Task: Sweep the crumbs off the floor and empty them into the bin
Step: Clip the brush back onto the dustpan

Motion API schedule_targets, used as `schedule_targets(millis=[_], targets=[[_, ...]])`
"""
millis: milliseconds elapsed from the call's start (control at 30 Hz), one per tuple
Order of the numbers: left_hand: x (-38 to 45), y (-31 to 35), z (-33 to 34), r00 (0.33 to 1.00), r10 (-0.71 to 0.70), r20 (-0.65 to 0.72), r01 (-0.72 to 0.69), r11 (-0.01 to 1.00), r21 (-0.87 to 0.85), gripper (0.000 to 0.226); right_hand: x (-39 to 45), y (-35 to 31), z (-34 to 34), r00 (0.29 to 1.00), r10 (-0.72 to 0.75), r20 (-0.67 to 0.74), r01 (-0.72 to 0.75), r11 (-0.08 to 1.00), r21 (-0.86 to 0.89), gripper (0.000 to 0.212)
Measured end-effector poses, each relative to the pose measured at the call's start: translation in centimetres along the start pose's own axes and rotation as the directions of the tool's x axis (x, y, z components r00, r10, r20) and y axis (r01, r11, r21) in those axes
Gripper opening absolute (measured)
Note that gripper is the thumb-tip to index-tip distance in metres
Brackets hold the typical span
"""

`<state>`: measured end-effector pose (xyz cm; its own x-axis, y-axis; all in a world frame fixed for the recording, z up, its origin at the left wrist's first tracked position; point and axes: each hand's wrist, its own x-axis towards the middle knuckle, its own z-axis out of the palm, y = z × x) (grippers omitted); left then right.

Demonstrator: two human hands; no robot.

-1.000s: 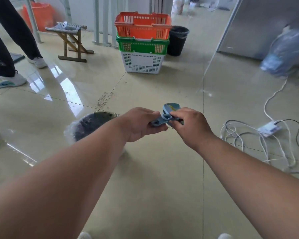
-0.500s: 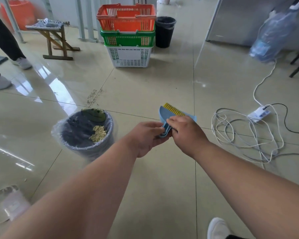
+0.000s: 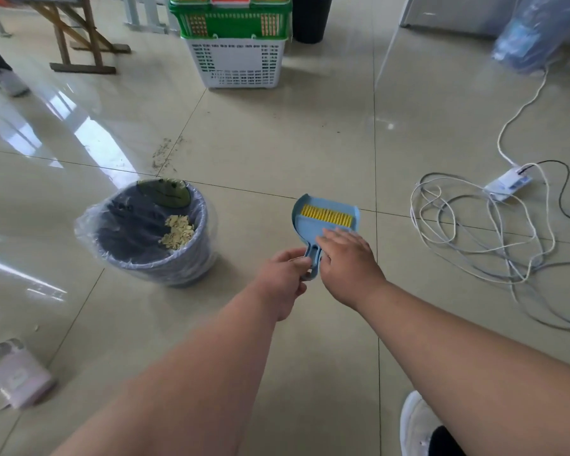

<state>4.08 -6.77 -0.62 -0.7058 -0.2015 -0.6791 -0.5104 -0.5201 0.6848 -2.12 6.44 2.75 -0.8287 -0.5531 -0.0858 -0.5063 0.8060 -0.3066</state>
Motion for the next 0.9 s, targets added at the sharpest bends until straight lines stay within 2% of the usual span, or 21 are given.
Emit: schedule_targets(millis=[133,200,433,567,667,733,833,900], targets=[[1.8,-3.4,-0.9,1.0,-0.029,0.012,0.029,0.999,-0.035,0.045,0.1,0.8,3.4,0.994,0.072,0.078,-0.082,0.988,0.132,0.042],[2.6,-4.8,-1.4,0.999,-0.053,0.005,0.053,0.998,-0.03,0.041,0.0,1.2,5.1,0.986,0.083,0.148,-0.107,0.981,0.164,0.045],[6.5,-9.9,-3.7,0.986,-0.146,-0.082,0.151,0.987,0.053,0.038,-0.4,3.1,11.5,0.941,0.111,0.32,-0.167,0.973,0.156,0.053],[8.2,-12.8,-4.4,0.974,-0.208,-0.088,0.216,0.972,0.093,0.041,-0.8,4.7,15.2,0.906,0.113,0.407,-0.177,0.976,0.124,0.049],[9.0,-13.9,-4.9,0.97,-0.239,-0.044,0.243,0.949,0.203,0.043,-0.8,5.9,17.3,0.873,0.12,0.472,-0.196,0.974,0.114,0.049],[9.2,-13.8,-5.0,0.975,-0.223,-0.008,0.21,0.901,0.379,0.043,-0.4,6.3,18.2,0.857,0.129,0.498,-0.203,0.974,0.098,0.049],[9.7,-13.0,-5.5,0.981,-0.189,0.029,0.128,0.759,0.639,0.052,0.8,6.6,18.9,0.854,0.121,0.506,-0.175,0.983,0.061,0.046],[10.2,-12.6,-6.0,0.969,-0.239,0.067,0.104,0.638,0.763,0.065,1.6,6.7,18.9,0.853,0.12,0.508,-0.165,0.985,0.044,0.041]])
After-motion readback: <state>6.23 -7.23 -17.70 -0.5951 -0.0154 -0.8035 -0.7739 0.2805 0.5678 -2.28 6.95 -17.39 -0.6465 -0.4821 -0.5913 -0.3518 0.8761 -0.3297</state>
